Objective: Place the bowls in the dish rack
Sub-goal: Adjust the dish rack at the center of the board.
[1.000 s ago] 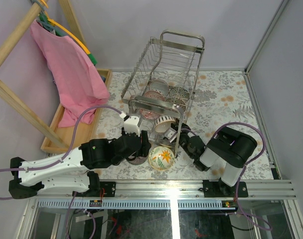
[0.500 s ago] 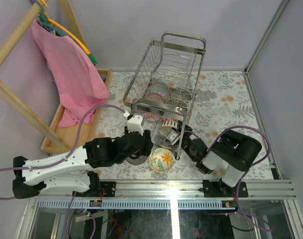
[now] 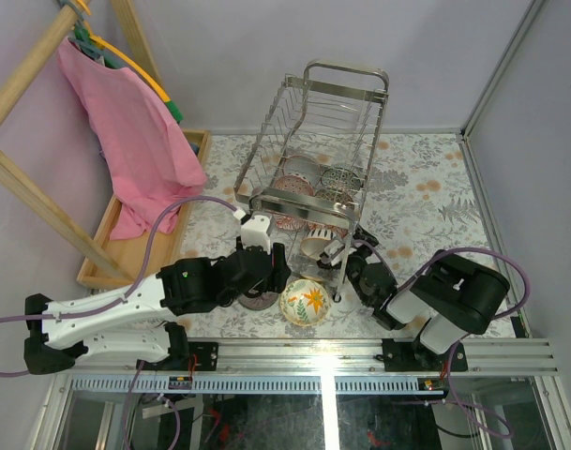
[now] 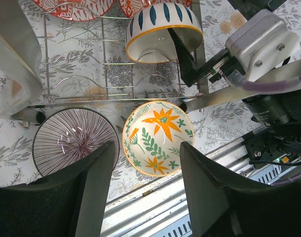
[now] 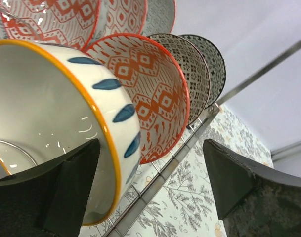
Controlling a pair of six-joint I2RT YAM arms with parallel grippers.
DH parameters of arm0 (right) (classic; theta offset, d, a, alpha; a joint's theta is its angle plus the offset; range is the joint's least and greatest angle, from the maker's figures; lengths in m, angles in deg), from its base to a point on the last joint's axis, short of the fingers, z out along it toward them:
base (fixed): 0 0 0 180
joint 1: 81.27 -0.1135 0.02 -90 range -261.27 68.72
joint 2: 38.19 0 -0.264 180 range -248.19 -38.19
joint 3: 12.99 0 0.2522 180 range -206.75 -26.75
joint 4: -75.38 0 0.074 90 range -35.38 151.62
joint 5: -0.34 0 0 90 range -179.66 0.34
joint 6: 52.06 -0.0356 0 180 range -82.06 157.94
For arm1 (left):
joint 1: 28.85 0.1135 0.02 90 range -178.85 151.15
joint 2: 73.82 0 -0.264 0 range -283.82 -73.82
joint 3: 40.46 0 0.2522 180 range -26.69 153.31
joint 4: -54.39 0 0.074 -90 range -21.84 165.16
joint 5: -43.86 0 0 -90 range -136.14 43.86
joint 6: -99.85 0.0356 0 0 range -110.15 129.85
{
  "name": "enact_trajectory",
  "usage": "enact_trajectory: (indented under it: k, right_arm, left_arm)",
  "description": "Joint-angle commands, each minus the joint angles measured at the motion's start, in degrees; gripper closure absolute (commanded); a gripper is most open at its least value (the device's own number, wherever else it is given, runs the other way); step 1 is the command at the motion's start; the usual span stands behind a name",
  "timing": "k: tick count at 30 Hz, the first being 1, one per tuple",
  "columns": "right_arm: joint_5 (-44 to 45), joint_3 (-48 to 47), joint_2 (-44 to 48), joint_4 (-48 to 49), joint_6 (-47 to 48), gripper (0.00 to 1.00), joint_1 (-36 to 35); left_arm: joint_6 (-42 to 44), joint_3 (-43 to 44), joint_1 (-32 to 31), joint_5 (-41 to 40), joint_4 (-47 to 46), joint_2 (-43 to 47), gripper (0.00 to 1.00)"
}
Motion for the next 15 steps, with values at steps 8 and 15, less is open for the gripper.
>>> enact_trajectory:
  k: [8, 15]
  right_arm:
    - [10.2, -2.6, 4.4, 3.5, -17.9, 0.00, -0.1]
    - [9.2, -5.4, 12.2, -12.6, -29.7, 0.01, 0.8]
  left_arm:
    - [-0.4, 0.6, 0.3, 0.6, -3.3, 0.9, 0.46]
    - [-0.4, 0.5, 0.3, 0.8, -3.4, 1.4, 0.46]
